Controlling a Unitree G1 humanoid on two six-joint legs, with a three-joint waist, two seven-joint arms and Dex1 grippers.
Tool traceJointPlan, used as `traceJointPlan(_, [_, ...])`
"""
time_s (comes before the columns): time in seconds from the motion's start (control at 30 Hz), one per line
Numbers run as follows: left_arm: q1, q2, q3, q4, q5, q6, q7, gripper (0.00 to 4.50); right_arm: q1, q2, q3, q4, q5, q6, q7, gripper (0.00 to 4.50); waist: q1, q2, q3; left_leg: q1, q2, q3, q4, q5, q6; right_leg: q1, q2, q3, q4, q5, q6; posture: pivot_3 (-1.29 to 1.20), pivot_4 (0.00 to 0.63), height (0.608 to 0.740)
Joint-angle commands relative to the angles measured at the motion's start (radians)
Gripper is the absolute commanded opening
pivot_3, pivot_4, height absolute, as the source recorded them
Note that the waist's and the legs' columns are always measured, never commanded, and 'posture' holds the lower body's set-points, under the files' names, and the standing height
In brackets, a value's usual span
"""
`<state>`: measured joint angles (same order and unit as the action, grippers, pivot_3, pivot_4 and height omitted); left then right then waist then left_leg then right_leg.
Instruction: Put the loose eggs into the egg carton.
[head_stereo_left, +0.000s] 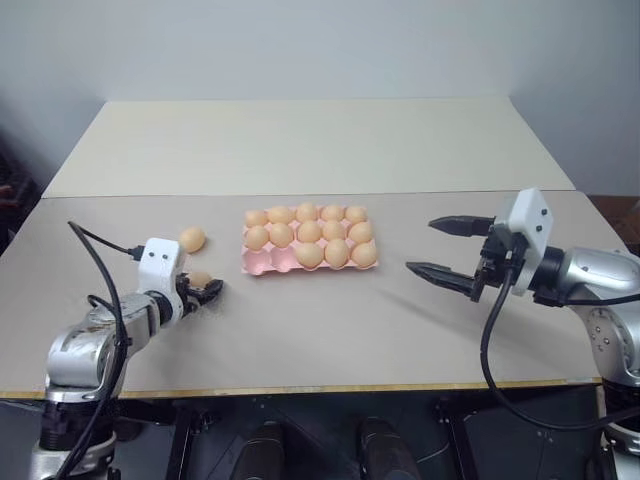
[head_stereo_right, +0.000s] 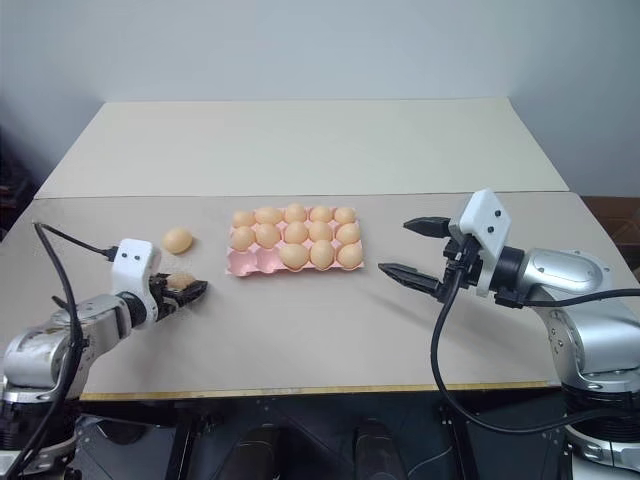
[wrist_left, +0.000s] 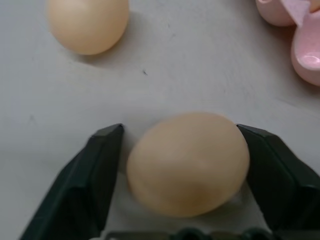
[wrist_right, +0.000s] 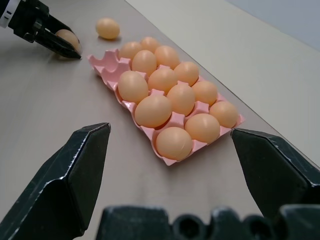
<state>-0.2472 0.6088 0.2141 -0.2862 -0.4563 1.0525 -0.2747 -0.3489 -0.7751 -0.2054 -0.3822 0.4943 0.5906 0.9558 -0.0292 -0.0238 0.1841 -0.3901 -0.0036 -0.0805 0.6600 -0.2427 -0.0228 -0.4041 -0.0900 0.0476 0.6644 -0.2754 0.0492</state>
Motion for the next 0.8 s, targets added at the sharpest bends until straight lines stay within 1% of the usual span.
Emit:
traceJointPlan(0.03, [-0.010,0.005,-0.009,-0.008,0.011,0.003,-0.013,2.52,-0.032,-0.015,-0.025,-0.028,0.027,-0.003,-0.023,4.50,0.001,0.000,0.000,0.000,0.000,0.000,0.000,0.000,0.000,0.000,0.000,0.000,0.000,0.000,0.000,0.00,0.150,0.740])
traceJointPlan(0.07, [-0.011,0.009,-0.008,-0.008,0.010,0.001,-0.020,2.45,-0.034,-0.014,-0.025,-0.026,0.026,-0.004,-0.027,4.50,0.002,0.000,0.000,0.000,0.000,0.000,0.000,0.000,0.000,0.000,0.000,0.000,0.000,0.000,0.000,0.00,0.150,0.740])
traceJointPlan(0.2, [-0.018,0.037,0.014,-0.057,-0.003,-0.042,-0.072,2.43,-0.029,-0.014,-0.022,-0.027,0.023,-0.007,-0.039,4.50,0.005,0.000,0.000,0.000,0.000,0.000,0.000,0.000,0.000,0.000,0.000,0.000,0.000,0.000,0.000,0.00,0.150,0.740])
traceJointPlan(0.33, [-0.071,0.045,0.028,-0.142,-0.076,-0.081,-0.166,2.43,-0.022,-0.011,-0.015,-0.034,0.020,-0.013,-0.048,4.50,0.011,0.000,0.000,-0.001,0.000,0.000,0.000,0.000,0.000,0.000,0.000,0.000,0.000,0.000,0.000,0.00,0.150,0.740])
traceJointPlan(0.5, [-0.131,0.036,-0.071,-0.145,-0.079,-0.146,-0.256,2.43,-0.019,-0.004,-0.002,-0.037,0.005,-0.025,-0.065,4.50,0.015,0.000,0.000,0.000,0.000,0.000,0.000,0.000,0.000,0.001,0.000,0.000,-0.001,0.000,0.000,0.00,0.150,0.740])
traceJointPlan(0.6, [-0.187,-0.005,-0.165,-0.081,-0.038,-0.214,-0.286,2.43,-0.014,0.002,-0.003,-0.045,0.005,-0.027,-0.080,4.50,0.015,0.000,0.000,-0.001,0.000,0.000,0.001,0.000,0.000,0.000,0.000,0.000,0.000,0.000,0.000,0.00,0.150,0.740])
traceJointPlan(0.73, [-0.263,-0.058,-0.236,0.016,-0.001,-0.273,-0.306,2.43,0.000,0.003,-0.006,-0.056,0.006,-0.031,-0.092,4.50,0.015,-0.001,0.000,-0.001,0.000,0.000,0.001,0.000,0.000,0.000,0.000,-0.001,-0.001,0.000,0.000,0.00,0.150,0.740])
traceJointPlan(0.8, [-0.295,-0.067,-0.271,0.052,0.023,-0.254,-0.300,2.43,0.009,0.002,-0.008,-0.065,0.006,-0.033,-0.099,4.50,0.013,-0.001,0.000,-0.001,0.000,0.000,0.001,0.000,0.000,0.000,0.000,-0.001,0.000,0.000,0.000,0.00,0.150,0.740])
